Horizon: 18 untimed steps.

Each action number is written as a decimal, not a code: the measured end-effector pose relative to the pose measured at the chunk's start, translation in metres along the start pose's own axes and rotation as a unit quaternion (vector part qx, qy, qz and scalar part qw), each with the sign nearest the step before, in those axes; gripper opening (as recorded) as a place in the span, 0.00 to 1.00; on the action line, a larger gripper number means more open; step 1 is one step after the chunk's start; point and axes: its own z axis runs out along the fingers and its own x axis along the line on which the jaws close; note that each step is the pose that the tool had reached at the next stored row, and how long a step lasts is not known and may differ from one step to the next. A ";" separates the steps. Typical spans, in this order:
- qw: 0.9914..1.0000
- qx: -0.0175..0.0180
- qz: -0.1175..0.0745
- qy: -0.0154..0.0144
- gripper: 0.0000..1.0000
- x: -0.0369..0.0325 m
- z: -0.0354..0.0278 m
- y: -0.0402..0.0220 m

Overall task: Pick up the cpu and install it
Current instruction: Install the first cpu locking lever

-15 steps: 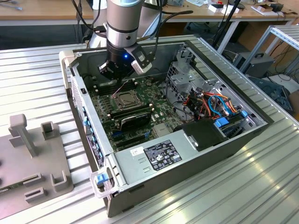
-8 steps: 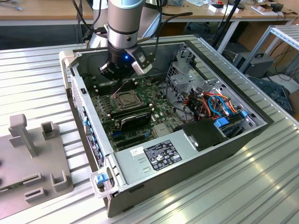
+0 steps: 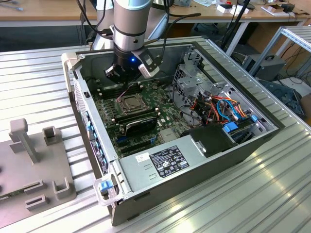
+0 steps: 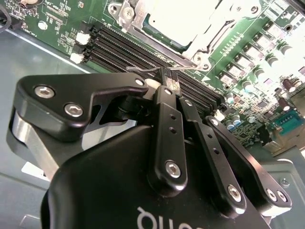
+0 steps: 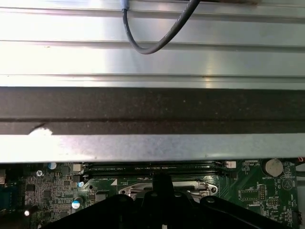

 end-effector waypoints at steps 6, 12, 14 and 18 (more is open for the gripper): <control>1.000 0.000 0.000 0.000 0.11 -0.0001 0.0014 -0.0001; 1.000 0.000 0.000 0.000 0.11 -0.0014 0.0057 -0.0003; 1.000 0.000 0.000 0.000 0.11 -0.0020 0.0062 -0.0003; 1.000 0.000 0.000 0.000 0.11 -0.0024 0.0064 -0.0003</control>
